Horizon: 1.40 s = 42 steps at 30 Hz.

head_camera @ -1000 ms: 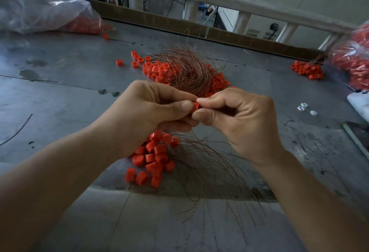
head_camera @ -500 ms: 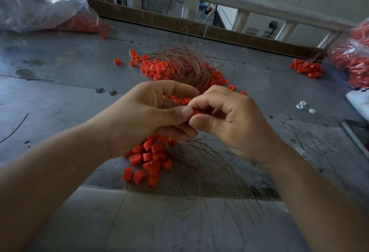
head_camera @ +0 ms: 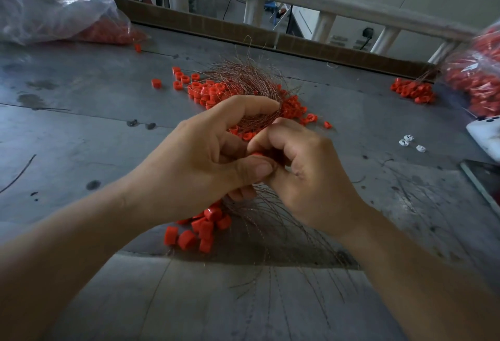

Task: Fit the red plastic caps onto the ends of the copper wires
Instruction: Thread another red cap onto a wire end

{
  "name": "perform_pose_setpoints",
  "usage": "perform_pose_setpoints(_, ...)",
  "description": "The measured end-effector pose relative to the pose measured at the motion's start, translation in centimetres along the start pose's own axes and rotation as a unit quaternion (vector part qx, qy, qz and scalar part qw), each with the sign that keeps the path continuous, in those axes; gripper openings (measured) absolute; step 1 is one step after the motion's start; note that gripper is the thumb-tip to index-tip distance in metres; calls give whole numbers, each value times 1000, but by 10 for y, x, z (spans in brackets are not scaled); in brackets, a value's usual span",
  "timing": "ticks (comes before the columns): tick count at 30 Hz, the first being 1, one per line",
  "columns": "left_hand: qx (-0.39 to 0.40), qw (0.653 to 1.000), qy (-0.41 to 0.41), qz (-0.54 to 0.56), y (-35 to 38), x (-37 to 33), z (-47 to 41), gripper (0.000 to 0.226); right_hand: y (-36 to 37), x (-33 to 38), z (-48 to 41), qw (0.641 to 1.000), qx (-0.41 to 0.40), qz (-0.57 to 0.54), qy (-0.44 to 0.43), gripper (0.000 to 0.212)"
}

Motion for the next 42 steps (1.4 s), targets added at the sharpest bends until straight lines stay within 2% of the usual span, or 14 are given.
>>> perform_pose_setpoints(3, -2, 1000, -1, 1, 2, -3, 0, 60, -2, 2, 0, 1000, -2, -5, 5, 15)
perform_pose_setpoints(8, -10, 999, -26, 15, 0, -6, -2, 51, -3, 2, 0, 999, -5, -21, 28, 13)
perform_pose_setpoints(11, -8, 998, -48, 45, -4, -8, -3, 53, -4, 2, -1, 995, -15, -86, 50, 10)
perform_pose_setpoints(13, -5, 996, -59, 69, -8, -8, -5, 49, -5, 2, -2, 989, -13, -132, 72, 18)
perform_pose_setpoints(16, 3, 989, -60, 134, -12, -10, -7, 38, -3, -1, -2, 968, 7, -221, 121, 27)
perform_pose_setpoints(19, -33, 976, -60, 208, -18, -13, -9, 32, -1, -3, -3, 937, 26, -307, 165, 29)
perform_pose_setpoints(22, -61, 977, -44, 200, -21, -16, -9, 30, 1, -3, -3, 912, 38, -355, 202, 22)
perform_pose_setpoints(28, -70, 984, -36, 157, -27, -16, -10, 17, -13, -5, -6, 932, -6, -298, 205, 9)
perform_pose_setpoints(30, -94, 985, -53, 132, -35, -11, -11, 23, -22, -4, -8, 945, -25, -266, 187, 10)
perform_pose_setpoints(34, -126, 987, -69, 77, -44, -9, -13, 21, -30, -1, -10, 973, -28, -182, 136, 18)
perform_pose_setpoints(38, -136, 987, -81, -30, -50, -8, -13, 43, -26, -7, -9, 991, 12, -69, 117, 20)
perform_pose_setpoints(41, -117, 976, -107, -146, -51, -1, -14, 21, -17, -14, -5, 989, 75, 25, 126, 21)
perform_pose_setpoints(42, -104, 973, -117, -172, -50, 2, -14, 22, -14, -16, -4, 987, 91, 46, 128, 21)
Point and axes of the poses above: each hand's wrist, its own z-axis away from the middle knuckle, its own y-axis out of the palm, x = y × z, the point moved 3 cm from there along -z, towards the middle knuckle, and after that the axes turned 9 degrees about -x, right-handed, at the moved point
